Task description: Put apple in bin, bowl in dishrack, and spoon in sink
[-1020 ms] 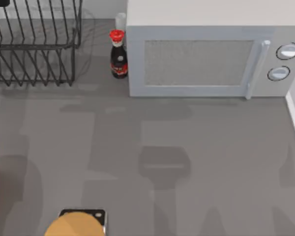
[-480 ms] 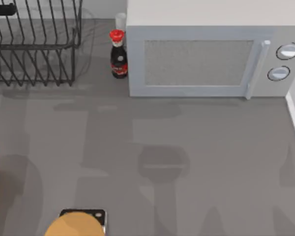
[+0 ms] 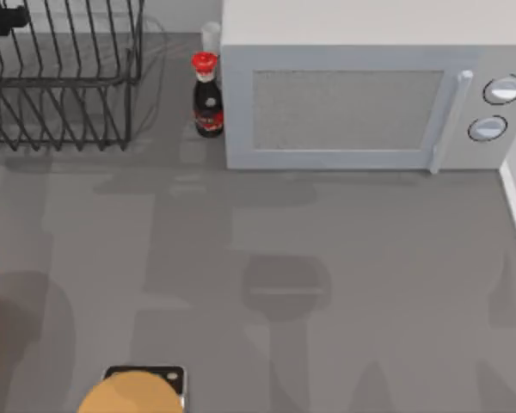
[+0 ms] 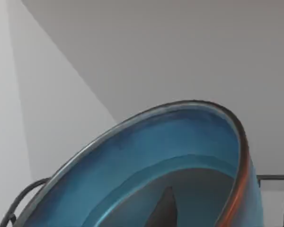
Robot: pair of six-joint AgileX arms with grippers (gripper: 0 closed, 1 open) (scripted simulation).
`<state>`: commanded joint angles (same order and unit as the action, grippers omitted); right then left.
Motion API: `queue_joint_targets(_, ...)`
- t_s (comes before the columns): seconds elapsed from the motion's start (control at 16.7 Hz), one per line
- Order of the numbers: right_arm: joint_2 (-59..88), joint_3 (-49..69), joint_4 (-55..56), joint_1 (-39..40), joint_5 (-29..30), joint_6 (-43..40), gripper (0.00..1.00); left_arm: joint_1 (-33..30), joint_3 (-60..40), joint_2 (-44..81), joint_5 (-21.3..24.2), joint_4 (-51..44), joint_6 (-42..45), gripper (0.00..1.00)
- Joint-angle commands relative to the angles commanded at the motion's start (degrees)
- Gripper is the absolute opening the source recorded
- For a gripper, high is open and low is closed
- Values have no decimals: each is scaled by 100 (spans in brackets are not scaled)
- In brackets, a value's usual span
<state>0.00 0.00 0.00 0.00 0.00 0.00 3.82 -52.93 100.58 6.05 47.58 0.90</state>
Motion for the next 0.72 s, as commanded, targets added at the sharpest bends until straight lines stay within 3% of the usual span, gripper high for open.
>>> queue_joint_targets(0.12,0,0,0,0,0,0,100,0,0,0,0,0,0,98)
queue_joint_targets(0.18,0,0,0,0,0,0,100,0,0,0,0,0,0,100)
queue_joint_targets(0.72,0,0,0,0,0,0,100,10,0,-5,0,-3,0,100)
